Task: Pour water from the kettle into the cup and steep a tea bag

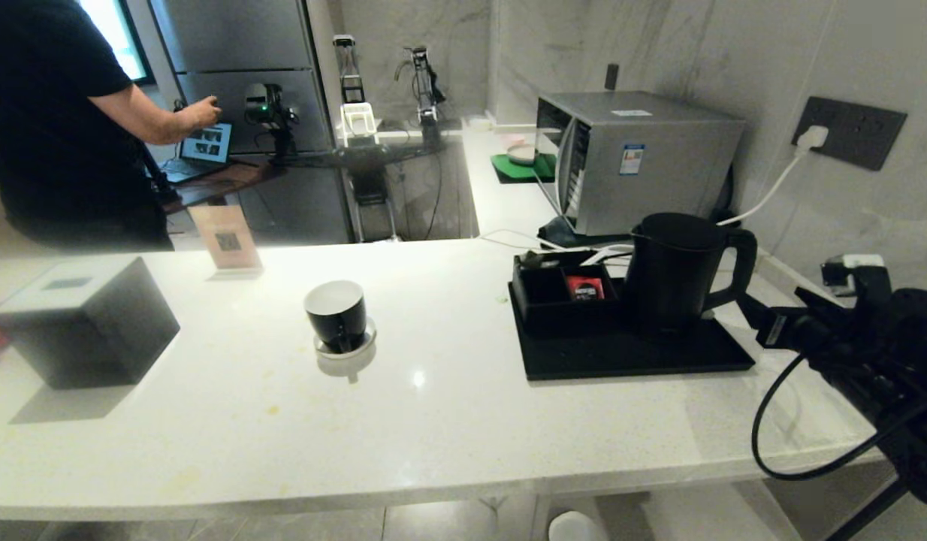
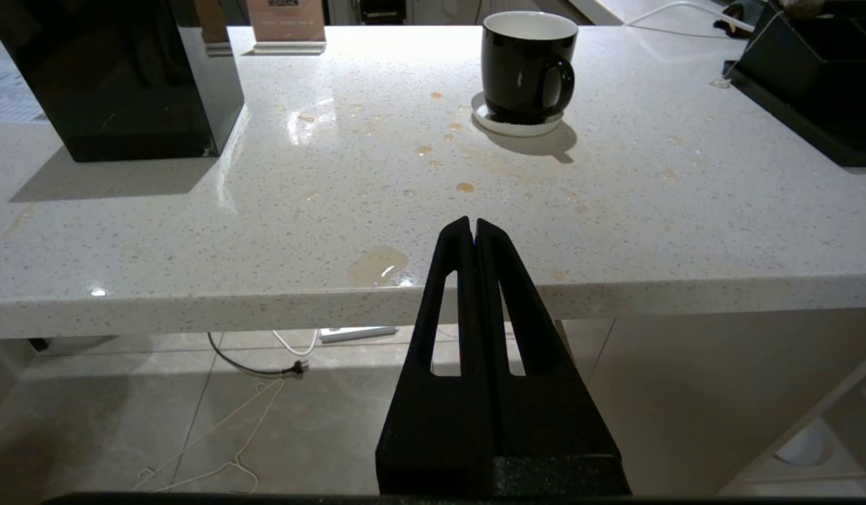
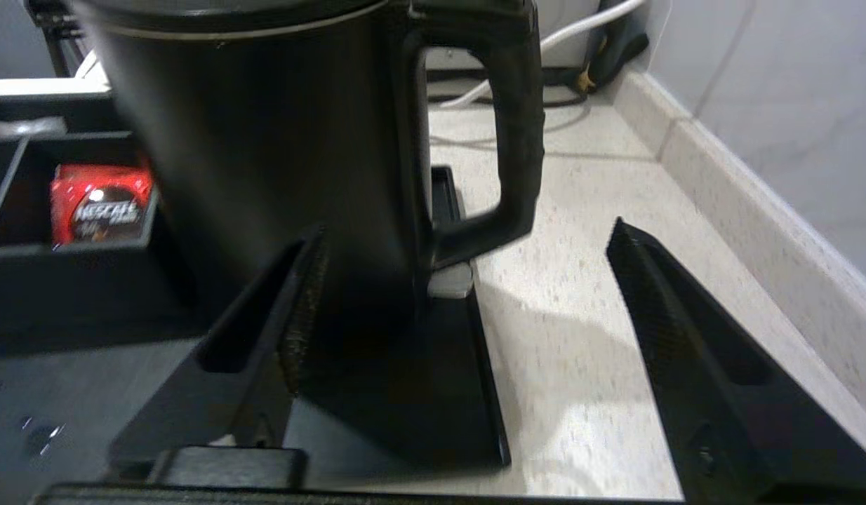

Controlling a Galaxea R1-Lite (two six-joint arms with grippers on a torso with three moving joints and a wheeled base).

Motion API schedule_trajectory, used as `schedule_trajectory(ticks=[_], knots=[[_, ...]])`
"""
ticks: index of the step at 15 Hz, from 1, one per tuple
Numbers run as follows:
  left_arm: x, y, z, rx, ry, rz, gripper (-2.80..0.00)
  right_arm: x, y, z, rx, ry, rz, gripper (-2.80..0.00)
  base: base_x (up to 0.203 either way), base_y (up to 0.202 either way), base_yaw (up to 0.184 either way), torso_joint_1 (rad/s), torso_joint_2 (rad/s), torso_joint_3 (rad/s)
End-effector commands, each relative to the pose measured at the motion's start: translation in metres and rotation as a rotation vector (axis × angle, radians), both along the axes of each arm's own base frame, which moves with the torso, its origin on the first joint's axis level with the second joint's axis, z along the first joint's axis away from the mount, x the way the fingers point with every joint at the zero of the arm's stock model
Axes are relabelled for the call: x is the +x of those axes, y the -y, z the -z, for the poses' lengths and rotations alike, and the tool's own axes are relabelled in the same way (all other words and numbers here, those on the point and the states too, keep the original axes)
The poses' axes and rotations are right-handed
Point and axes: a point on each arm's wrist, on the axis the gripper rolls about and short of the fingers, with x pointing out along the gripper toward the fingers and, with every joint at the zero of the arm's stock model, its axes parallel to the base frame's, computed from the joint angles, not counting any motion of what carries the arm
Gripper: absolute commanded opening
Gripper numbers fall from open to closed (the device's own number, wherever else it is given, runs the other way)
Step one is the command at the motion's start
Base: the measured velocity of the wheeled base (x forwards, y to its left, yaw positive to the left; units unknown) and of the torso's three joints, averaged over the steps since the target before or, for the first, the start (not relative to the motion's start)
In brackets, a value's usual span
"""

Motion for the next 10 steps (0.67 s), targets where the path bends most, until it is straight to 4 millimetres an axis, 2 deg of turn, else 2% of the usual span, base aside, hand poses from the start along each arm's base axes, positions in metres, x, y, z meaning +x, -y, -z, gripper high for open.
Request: schedule_trajectory(ticks=[1,5,10], knots=[[0.000,0.000,0.000,-0.001,0.001,0.000,-2.80,0.010,0.007,0.003,-0.003,0.009,0.021,0.00,0.000,0.000,0.000,0.000,0.00,0.000],[0.000,0.000,0.000,-0.001,0.001,0.000,-2.80,0.023,0.029,0.006,-0.005,0.013,0.081,0.00,0.000,0.000,0.000,0.000,0.00,0.000],[0.000,0.000,0.000,-0.001,0.001,0.000,-2.80,0.038,0.034,0.007,-0.001,0.002,0.085,0.00,0.000,0.000,0.000,0.000,0.00,0.000]])
